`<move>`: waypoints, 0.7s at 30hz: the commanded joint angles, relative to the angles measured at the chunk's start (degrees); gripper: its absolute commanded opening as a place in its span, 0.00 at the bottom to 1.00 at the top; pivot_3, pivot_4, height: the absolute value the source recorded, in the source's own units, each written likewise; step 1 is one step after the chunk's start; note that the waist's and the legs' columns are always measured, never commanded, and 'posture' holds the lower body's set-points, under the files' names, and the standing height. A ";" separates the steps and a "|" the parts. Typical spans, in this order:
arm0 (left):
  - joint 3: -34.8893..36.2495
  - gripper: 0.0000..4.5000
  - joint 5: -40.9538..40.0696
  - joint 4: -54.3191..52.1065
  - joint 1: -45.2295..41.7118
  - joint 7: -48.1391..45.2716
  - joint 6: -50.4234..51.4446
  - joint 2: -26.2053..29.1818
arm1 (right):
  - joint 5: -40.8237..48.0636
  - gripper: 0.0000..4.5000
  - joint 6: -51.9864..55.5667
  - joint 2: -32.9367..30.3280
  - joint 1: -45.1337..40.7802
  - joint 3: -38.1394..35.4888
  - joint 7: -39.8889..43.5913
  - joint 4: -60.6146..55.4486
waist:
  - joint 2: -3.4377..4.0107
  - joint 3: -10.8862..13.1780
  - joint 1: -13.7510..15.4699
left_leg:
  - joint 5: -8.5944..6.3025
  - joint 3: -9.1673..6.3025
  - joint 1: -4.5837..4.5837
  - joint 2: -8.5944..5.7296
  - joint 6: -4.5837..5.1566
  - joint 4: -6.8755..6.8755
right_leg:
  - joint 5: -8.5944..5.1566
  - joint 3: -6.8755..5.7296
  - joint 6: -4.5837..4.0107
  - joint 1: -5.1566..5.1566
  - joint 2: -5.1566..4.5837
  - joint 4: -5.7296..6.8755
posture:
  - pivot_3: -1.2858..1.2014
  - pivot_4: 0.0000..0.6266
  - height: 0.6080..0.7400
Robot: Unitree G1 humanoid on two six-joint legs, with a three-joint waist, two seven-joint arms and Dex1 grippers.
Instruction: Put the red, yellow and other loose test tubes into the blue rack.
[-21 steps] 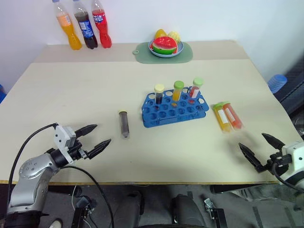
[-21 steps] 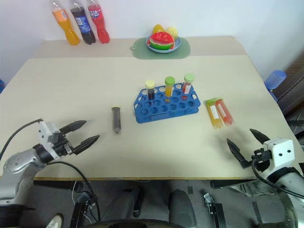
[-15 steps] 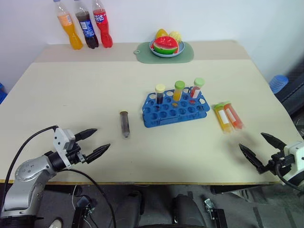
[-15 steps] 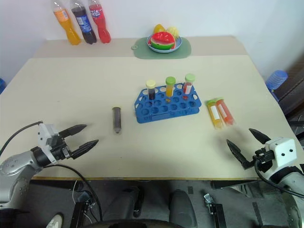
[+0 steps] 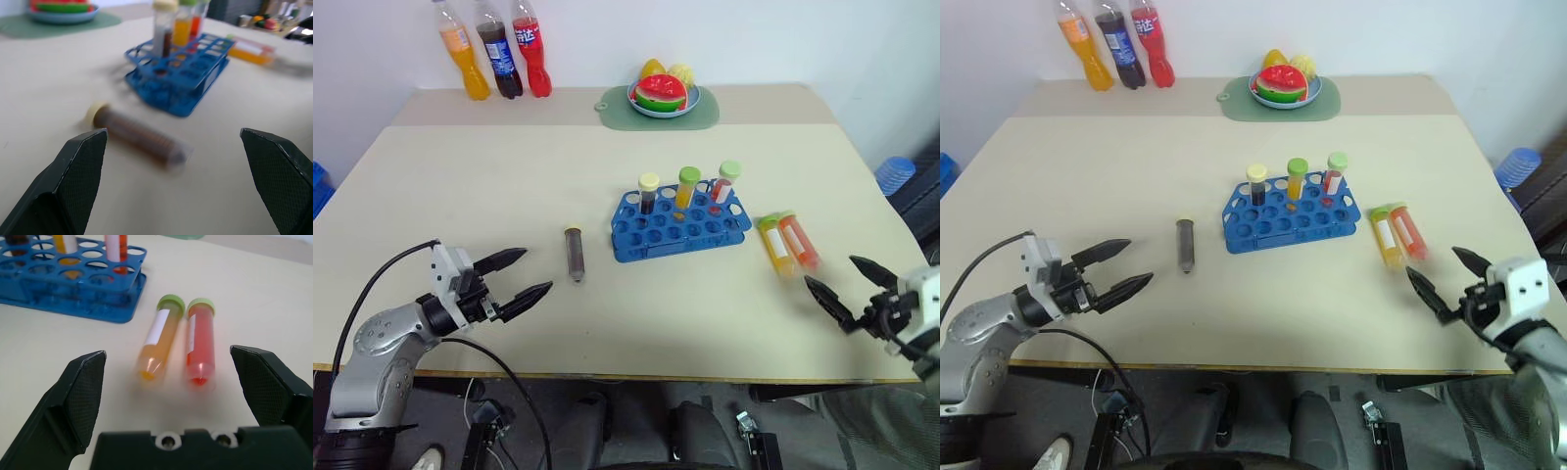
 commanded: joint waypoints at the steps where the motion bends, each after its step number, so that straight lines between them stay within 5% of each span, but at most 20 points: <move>1: -1.68 0.99 -0.83 -1.95 -1.80 -0.67 0.79 -0.57 | 0.15 1.00 7.26 -5.71 -9.06 3.00 0.39 5.51 | 0.01 0.00 -0.21 | 0.00 0.02 0.00 0.00 0.01 0.00 | 0.00 0.00 0.00 0.00 0.00 0.00 | 0.52 0.24 1.00; 8: -3.76 0.99 -0.71 -3.00 -3.37 -0.91 1.48 -1.67 | -3.20 1.00 20.69 -13.10 -34.65 15.40 3.67 23.48 | 0.10 0.18 -0.36 | -0.02 0.11 -0.05 0.01 0.07 -0.02 | 0.10 -0.01 0.19 -0.06 0.01 0.01 | 0.52 0.24 1.00; 21: -1.20 0.99 -2.14 -9.97 3.76 2.11 3.11 -2.47 | -15.05 1.00 21.19 -12.85 -55.57 31.64 12.68 49.30 | 0.10 0.19 -0.42 | -0.02 0.09 -0.67 -0.03 0.08 0.24 | 0.17 -0.08 0.31 -0.53 -0.01 0.04 | 0.52 0.24 1.00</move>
